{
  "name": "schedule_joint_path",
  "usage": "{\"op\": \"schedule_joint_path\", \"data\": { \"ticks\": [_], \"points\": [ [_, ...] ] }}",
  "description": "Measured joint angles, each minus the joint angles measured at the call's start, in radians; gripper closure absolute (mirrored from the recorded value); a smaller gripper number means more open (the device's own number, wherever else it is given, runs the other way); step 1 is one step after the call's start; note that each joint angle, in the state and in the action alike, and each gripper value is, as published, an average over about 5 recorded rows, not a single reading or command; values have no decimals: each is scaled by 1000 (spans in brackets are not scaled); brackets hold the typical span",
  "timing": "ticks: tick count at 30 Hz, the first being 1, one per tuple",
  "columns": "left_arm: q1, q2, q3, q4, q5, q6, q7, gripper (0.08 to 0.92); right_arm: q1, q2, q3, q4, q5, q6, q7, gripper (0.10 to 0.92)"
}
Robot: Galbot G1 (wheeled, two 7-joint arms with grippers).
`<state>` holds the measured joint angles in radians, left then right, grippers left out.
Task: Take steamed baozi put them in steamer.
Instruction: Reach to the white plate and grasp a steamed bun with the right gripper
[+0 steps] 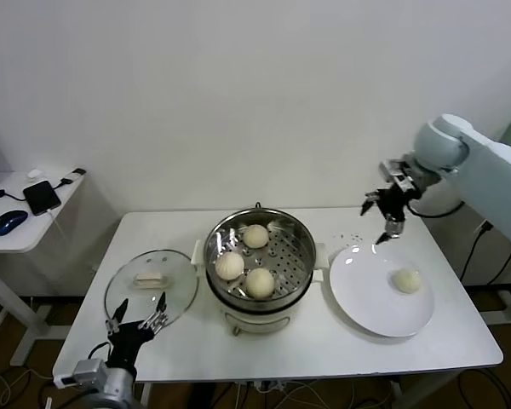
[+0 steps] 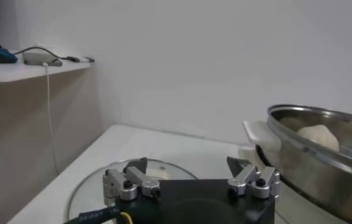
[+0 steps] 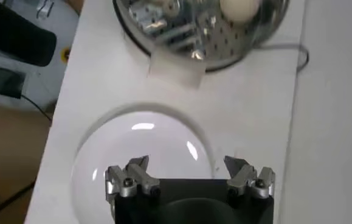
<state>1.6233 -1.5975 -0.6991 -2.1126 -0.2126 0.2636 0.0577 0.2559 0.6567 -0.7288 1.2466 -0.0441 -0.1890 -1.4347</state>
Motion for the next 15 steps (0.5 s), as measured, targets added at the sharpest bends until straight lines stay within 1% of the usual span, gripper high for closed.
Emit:
{"op": "schedule_joint_path", "data": {
  "ticks": [6,15],
  "points": [
    [11,4,-3,-7,-33,15,5,177,-131,-3,108,-96,-88,50,16,202],
    [21,4,-7,-4,-55,24,5,177,-255,47,195,-232,-180,137,54,202]
  ]
}}
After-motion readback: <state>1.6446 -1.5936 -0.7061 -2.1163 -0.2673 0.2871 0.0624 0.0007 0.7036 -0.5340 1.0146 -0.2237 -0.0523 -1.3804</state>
